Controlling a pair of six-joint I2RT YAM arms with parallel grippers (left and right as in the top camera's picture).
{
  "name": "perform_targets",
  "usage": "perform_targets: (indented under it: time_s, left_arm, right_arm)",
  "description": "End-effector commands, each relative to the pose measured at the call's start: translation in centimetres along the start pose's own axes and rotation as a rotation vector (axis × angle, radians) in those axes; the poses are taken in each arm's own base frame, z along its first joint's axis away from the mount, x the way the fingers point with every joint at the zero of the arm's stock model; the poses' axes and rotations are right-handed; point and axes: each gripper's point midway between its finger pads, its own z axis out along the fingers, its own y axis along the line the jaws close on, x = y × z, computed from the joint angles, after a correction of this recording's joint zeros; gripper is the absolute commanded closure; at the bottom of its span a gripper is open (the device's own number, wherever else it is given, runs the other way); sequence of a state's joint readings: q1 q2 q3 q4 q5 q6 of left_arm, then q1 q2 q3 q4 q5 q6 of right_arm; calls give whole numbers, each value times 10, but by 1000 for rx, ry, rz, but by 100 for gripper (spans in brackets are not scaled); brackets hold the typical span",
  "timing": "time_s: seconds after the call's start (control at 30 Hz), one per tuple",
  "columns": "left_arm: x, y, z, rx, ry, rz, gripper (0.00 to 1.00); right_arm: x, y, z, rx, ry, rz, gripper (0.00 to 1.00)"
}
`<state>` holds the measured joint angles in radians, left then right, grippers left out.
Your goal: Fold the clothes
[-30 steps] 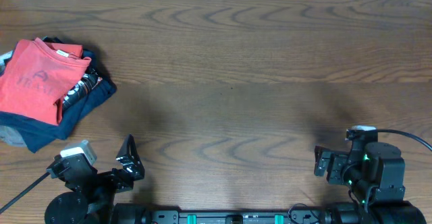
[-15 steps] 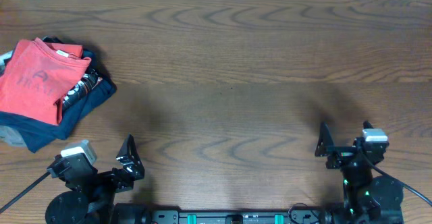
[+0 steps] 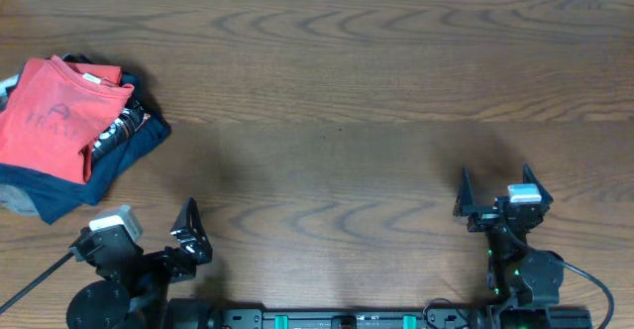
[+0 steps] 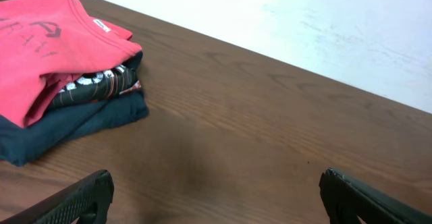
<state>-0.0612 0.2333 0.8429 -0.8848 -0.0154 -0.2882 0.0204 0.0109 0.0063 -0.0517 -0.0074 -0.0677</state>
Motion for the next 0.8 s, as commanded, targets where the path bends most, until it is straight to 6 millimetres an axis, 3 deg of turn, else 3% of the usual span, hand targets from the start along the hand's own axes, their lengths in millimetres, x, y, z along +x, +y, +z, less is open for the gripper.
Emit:
perform_targets:
  time_s: [0.0, 0.77]
  left_arm:
    - [-1, 2, 0, -9, -9, -1, 2]
    - [0, 4, 0, -22, -4, 16, 2]
  right_arm:
    - [5, -2, 0, 8, 20, -19, 1]
    - [5, -2, 0, 8, 21, -19, 1]
